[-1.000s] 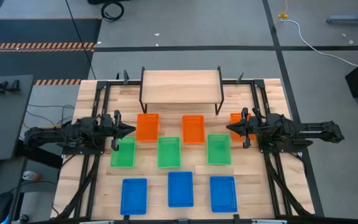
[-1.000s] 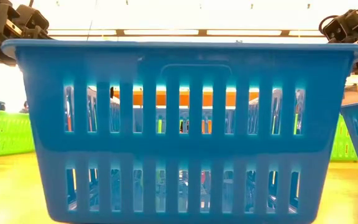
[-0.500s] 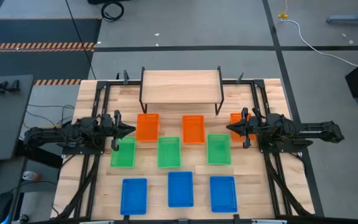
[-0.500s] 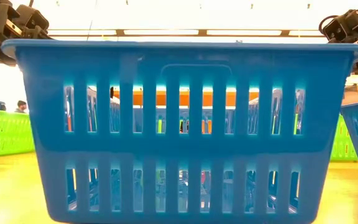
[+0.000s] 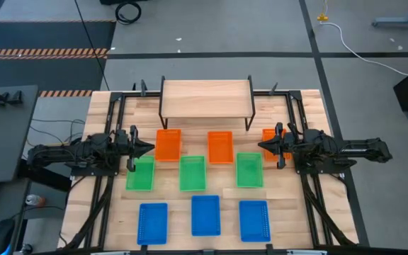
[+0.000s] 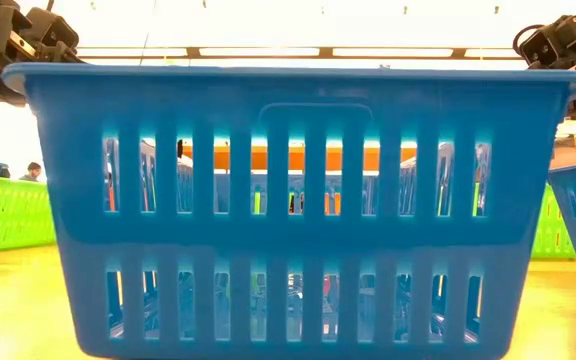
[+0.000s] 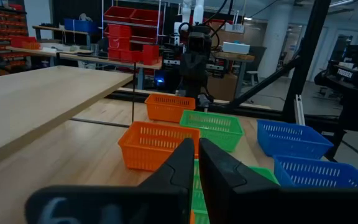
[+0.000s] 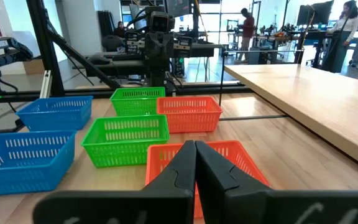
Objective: Stack baskets on shelf by color
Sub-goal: Put the middle orange bin on the shelf
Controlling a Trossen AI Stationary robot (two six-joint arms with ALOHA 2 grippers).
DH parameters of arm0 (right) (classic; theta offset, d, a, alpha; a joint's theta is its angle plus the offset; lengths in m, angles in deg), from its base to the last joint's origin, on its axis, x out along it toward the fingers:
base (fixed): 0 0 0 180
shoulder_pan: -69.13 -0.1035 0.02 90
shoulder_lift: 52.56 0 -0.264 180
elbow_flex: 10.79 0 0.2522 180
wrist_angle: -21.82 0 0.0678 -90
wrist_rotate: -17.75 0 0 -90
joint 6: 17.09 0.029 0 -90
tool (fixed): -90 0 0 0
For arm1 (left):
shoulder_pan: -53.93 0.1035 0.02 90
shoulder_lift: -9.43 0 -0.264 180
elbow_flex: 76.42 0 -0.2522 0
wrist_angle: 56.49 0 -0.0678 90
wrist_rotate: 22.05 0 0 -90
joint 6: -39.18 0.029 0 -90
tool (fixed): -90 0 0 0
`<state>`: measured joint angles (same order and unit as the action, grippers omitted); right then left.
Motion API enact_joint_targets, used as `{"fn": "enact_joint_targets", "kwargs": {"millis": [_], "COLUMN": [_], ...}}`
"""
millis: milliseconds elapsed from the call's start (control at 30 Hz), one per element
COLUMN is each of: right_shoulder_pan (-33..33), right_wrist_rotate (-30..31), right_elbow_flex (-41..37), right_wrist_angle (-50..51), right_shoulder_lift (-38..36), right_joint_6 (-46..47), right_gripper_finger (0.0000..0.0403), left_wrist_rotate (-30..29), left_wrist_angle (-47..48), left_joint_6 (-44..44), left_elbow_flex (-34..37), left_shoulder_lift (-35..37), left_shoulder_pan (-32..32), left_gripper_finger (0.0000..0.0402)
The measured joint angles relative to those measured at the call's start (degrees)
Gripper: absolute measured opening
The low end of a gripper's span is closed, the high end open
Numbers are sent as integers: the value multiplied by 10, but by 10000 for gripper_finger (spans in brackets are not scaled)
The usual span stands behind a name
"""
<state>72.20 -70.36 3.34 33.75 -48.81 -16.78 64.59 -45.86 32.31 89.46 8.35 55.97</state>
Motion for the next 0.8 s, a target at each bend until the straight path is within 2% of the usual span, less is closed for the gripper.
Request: {"fn": "enact_joint_targets", "kwargs": {"millis": [800], "right_shoulder_pan": [0], "right_wrist_rotate": [0], "right_elbow_flex": [0], "right_wrist_angle": [0], "right_shoulder_lift": [0], "right_joint_6": [0], "right_gripper_finger": [12], "left_wrist_rotate": [0], "left_wrist_angle": [0], "left_joint_6": [0], "left_elbow_flex": [0], "left_shoulder_lift": [0], "left_shoulder_pan": [0], "left_gripper_finger": [35]}}
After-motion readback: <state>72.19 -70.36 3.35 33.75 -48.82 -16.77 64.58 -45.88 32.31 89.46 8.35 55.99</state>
